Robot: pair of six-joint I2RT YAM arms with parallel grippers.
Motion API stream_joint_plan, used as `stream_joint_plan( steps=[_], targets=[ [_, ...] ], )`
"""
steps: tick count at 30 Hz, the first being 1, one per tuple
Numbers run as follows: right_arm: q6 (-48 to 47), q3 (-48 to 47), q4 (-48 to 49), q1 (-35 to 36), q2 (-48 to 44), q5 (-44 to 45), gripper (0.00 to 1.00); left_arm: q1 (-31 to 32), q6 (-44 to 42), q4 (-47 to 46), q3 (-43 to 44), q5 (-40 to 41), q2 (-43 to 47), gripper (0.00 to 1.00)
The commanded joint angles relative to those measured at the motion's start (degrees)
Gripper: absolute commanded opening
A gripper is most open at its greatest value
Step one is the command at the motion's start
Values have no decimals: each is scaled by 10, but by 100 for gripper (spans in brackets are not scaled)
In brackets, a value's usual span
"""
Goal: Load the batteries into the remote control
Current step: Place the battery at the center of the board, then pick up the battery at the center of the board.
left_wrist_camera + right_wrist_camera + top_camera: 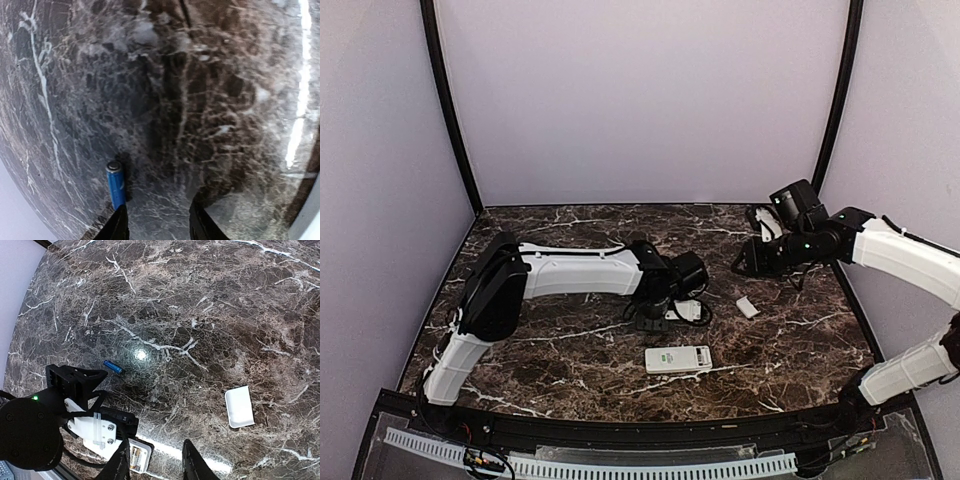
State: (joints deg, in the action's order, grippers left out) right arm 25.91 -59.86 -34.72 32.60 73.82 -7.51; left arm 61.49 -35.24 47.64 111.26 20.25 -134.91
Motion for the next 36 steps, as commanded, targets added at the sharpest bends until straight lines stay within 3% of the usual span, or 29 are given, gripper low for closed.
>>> stream_joint_plan(
  steps=[1,4,8,15,19,25,28,36],
  targets=[
    [-1,6,14,-1,-9,-11,33,7,14,89,-6,-114,-14,42],
    [-13,9,22,-1,-11,-31,34,5,22,75,-4,-130,7,44],
    [-63,0,41,-1,4,-85,37,-12,44,9,-14,-153,62,57],
    [-170,-98,28,-1,83,-105,40,-75,133,-99,-72,-173,187,65],
    [-198,-165,26,-1,159,-132,41,-114,211,-202,-209,-189,292,70],
    [-252,-251,2,30,295,-140,39,-192,392,-471,-477,-291,500,90],
    [-307,-302,-26,74,357,-103,42,-212,453,-582,-564,-304,560,97],
    [-382,-396,-78,142,497,-20,51,-233,509,-553,-617,-222,580,99]
  ],
)
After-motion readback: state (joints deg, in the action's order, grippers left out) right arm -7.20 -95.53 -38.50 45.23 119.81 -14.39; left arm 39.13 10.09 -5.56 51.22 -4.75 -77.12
